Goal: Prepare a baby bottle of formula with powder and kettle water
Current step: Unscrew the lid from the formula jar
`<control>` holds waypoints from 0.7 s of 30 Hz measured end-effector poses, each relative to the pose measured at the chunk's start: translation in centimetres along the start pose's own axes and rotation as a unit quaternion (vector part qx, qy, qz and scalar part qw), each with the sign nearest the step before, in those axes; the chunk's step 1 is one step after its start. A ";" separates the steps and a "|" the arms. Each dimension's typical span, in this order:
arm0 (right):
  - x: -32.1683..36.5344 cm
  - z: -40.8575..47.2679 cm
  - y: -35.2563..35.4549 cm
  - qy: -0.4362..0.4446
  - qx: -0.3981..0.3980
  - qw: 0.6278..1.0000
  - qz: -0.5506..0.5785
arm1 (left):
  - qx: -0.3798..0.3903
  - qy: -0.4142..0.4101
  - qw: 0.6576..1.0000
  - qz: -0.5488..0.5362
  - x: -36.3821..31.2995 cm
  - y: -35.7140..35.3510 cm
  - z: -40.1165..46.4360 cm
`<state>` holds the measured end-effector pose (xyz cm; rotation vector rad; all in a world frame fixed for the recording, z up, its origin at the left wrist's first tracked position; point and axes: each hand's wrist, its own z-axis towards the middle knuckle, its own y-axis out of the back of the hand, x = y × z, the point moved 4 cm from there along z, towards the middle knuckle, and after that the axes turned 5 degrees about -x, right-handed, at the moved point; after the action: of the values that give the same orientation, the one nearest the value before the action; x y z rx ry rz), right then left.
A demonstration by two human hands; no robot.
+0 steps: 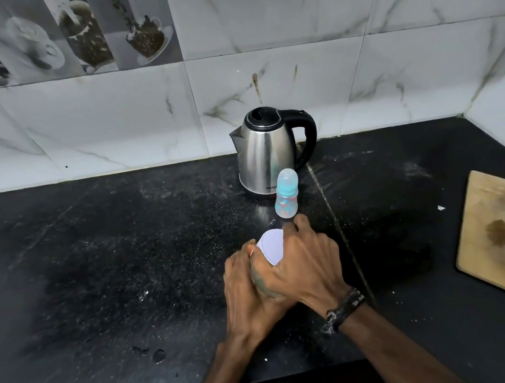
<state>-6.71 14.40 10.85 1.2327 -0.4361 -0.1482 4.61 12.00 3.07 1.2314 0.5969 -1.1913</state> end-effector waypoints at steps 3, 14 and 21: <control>-0.1 -0.1 0.3 0.039 -0.003 0.999 0.003 | 0.028 0.034 0.998 -0.051 0.6 0.5 0.2; 0.4 -0.3 2.6 0.264 0.155 0.946 0.108 | 0.069 0.088 0.983 -0.144 2.1 1.9 -0.3; 1.9 -0.4 3.7 0.220 0.127 0.965 -0.070 | 0.077 0.110 0.982 -0.132 3.4 2.0 -0.8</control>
<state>-5.33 15.35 14.64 1.5025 0.0220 0.0660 7.71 11.28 0.64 1.4605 0.8667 -1.3490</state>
